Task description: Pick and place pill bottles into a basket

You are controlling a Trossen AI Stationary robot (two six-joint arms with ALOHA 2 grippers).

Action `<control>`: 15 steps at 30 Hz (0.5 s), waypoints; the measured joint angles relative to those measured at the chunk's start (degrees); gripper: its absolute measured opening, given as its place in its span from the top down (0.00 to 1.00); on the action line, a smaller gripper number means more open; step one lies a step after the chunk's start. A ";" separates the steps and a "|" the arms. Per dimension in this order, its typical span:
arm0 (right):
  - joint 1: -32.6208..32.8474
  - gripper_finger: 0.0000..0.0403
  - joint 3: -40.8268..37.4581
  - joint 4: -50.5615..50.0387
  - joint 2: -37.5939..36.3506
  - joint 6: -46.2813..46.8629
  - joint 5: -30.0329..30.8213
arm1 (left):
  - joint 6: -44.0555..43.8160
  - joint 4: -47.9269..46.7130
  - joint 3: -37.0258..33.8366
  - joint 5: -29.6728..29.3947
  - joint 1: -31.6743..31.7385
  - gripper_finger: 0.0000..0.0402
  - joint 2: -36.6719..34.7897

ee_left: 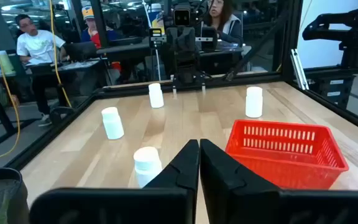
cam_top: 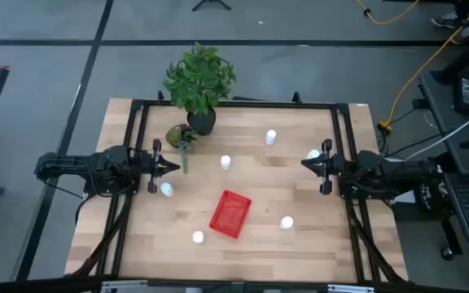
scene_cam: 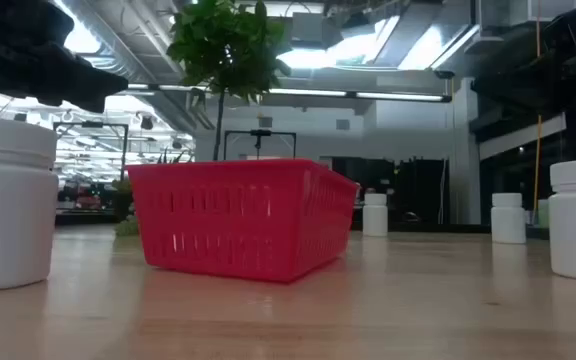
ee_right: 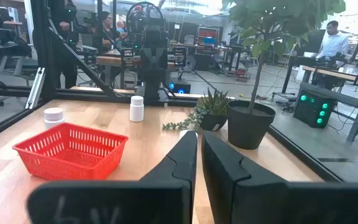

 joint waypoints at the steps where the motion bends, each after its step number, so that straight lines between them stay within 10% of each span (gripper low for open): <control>1: 0.00 0.93 0.00 0.00 0.00 -0.03 0.00 | 0.00 0.00 0.00 0.00 -0.01 0.98 0.00; 15: 0.00 0.93 0.00 0.00 0.00 -0.04 0.02 | 0.00 0.00 0.00 0.00 0.00 0.98 0.00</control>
